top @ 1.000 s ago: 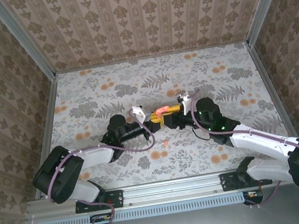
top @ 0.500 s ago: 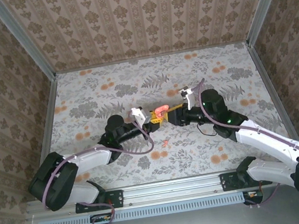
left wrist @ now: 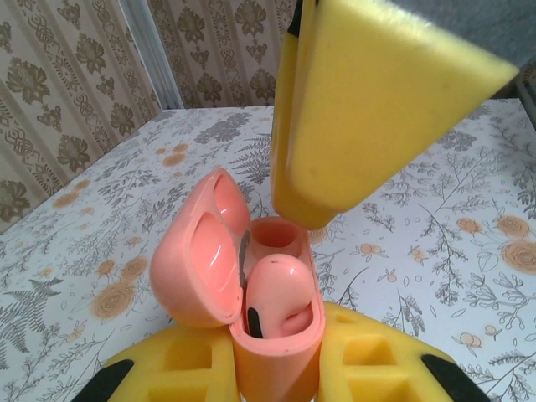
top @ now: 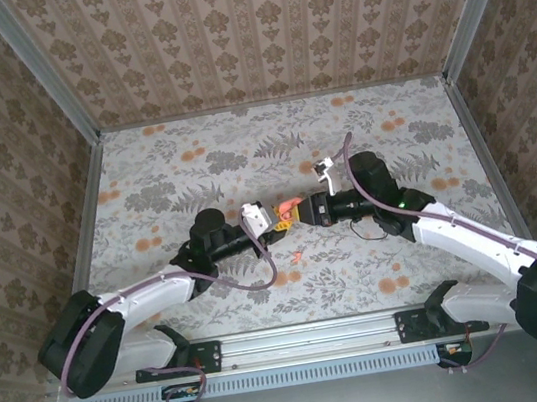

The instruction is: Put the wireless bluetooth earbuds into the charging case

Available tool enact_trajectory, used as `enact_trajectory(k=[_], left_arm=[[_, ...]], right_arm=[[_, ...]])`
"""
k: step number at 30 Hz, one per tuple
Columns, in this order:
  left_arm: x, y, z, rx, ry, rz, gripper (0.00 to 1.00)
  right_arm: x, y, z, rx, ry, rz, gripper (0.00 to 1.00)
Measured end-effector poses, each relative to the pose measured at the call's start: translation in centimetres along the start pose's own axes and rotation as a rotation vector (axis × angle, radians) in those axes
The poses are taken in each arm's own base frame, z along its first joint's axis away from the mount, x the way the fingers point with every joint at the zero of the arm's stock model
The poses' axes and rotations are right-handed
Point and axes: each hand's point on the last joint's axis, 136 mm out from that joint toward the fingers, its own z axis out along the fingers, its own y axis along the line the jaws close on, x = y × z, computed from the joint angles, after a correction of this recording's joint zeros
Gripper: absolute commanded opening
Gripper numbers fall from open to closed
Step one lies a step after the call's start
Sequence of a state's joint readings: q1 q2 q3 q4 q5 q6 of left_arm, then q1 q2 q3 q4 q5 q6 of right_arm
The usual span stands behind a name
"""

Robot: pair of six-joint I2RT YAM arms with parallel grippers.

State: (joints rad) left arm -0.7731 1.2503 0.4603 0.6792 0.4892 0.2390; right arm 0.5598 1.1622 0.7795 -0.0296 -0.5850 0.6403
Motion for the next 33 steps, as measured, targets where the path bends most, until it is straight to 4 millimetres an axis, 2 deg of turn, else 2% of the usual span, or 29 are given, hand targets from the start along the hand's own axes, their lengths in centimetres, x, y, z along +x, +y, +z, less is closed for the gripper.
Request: enact_trajectory(k=[7,25,28,33], left_arm=[[0.1,-0.1,0.0,-0.002,0.006,0.009,0.18],[0.9,-0.2,0.1,-0.005,0.04,0.002,0.18],[1.0,-0.1,0.1,-0.012,0.046,0.001,0.18],[1.4,0.0,0.0,-0.033,0.049,0.001,0.18]], right_arm=[[0.3,-0.3,0.4,-0.003,0.02,0.024,0.22],[0.7,-1.1,1.5,-0.004,0.049,0.044,0.2],[0.8,-1.2,1.6,-0.002,0.052,0.046,0.22],[0.9,-1.3,1.4,0.007,0.058,0.044,0.32]])
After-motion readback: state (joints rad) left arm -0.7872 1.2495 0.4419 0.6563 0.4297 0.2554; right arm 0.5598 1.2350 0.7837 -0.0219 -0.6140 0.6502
